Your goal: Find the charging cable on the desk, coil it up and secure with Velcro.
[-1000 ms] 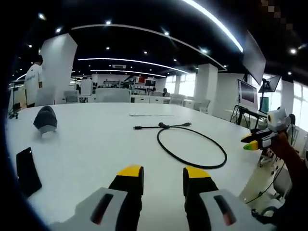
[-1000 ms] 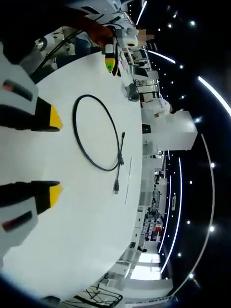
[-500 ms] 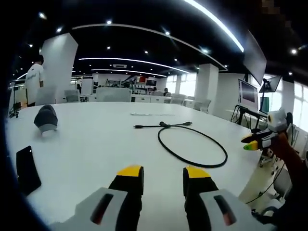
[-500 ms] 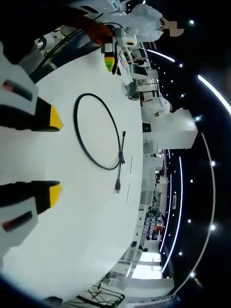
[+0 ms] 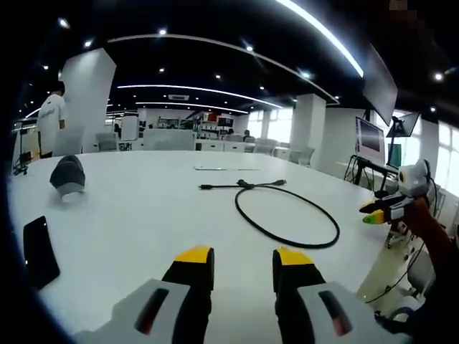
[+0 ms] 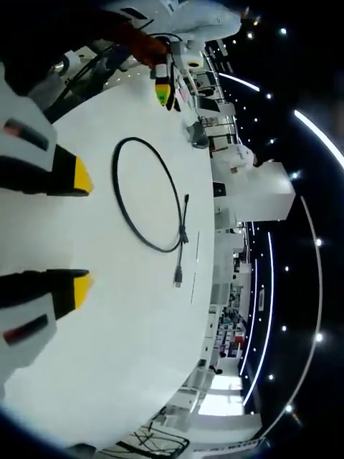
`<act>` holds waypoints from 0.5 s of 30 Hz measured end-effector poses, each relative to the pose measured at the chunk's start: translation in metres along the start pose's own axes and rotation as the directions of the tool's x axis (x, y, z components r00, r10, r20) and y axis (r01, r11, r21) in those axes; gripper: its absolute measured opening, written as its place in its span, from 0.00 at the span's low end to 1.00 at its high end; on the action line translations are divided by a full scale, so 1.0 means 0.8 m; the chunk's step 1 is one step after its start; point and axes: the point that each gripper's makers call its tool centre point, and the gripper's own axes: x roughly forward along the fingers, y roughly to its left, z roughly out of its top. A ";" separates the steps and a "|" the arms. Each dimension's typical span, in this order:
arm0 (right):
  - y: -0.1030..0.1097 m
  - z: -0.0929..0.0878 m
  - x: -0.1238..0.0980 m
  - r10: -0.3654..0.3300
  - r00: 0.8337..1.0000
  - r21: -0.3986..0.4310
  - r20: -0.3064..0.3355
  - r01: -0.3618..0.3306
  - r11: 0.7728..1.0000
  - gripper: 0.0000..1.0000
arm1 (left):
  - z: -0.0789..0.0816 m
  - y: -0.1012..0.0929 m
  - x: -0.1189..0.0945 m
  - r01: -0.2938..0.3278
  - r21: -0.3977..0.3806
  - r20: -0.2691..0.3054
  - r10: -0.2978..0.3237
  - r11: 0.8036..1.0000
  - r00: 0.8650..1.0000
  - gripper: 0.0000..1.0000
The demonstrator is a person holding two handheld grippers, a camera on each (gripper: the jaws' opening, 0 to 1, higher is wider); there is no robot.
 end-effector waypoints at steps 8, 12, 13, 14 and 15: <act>-0.001 -0.001 0.001 0.000 1.000 0.002 -0.001 0.000 1.000 0.41 | 0.001 -0.001 0.000 0.000 0.002 0.003 0.000 1.000 1.000 0.33; -0.002 -0.002 0.001 -0.002 1.000 0.003 -0.002 0.002 1.000 0.41 | 0.000 -0.001 0.001 0.002 0.001 0.001 -0.002 1.000 1.000 0.33; -0.002 -0.002 0.000 -0.003 1.000 0.004 -0.002 0.003 1.000 0.41 | 0.000 -0.001 0.001 0.002 0.000 0.000 -0.002 1.000 1.000 0.33; -0.002 -0.002 0.000 -0.003 1.000 0.004 -0.002 0.003 1.000 0.41 | 0.000 -0.001 0.001 0.002 0.000 0.000 -0.002 1.000 1.000 0.33; -0.003 -0.002 0.001 -0.003 1.000 0.005 -0.002 0.003 1.000 0.41 | 0.000 -0.001 0.001 0.002 0.000 0.000 -0.002 1.000 1.000 0.33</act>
